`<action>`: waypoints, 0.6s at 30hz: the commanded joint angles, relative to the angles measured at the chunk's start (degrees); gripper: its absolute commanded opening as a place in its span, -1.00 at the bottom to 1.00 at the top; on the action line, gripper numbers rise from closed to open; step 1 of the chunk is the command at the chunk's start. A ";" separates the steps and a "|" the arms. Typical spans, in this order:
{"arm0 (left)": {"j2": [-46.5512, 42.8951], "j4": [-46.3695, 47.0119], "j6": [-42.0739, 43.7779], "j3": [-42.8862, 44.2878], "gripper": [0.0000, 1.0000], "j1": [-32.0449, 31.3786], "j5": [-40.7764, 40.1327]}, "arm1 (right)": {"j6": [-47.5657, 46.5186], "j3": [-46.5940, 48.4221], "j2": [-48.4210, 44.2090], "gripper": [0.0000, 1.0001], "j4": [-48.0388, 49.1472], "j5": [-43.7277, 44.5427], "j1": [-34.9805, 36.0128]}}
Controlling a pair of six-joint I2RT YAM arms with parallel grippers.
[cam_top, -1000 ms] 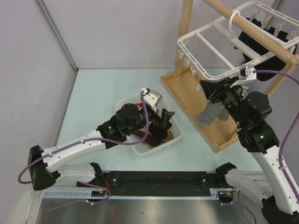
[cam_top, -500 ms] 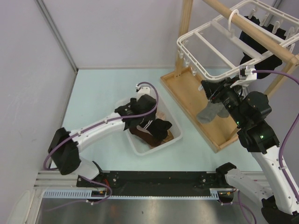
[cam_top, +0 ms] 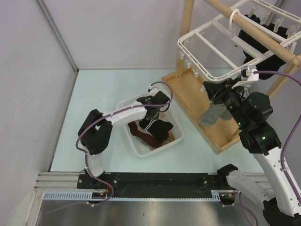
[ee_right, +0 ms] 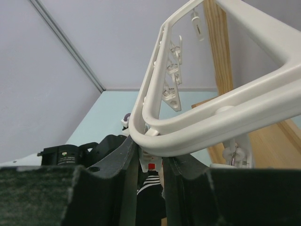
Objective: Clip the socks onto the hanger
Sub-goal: Pick up the sock from the bin.
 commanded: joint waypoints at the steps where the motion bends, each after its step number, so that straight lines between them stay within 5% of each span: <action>1: 3.99 -1.83 1.48 4.94 -0.03 0.82 1.72 | -1.14 0.49 0.09 -0.74 -0.68 2.81 -0.63; 10: 7.35 -2.54 1.31 5.03 -0.20 1.18 3.48 | -1.06 0.49 0.09 -0.75 -0.76 2.73 -0.63; 18: 0.33 -1.48 2.80 3.89 -0.80 1.18 1.64 | -1.06 0.49 -0.09 -0.75 -0.68 2.81 -0.72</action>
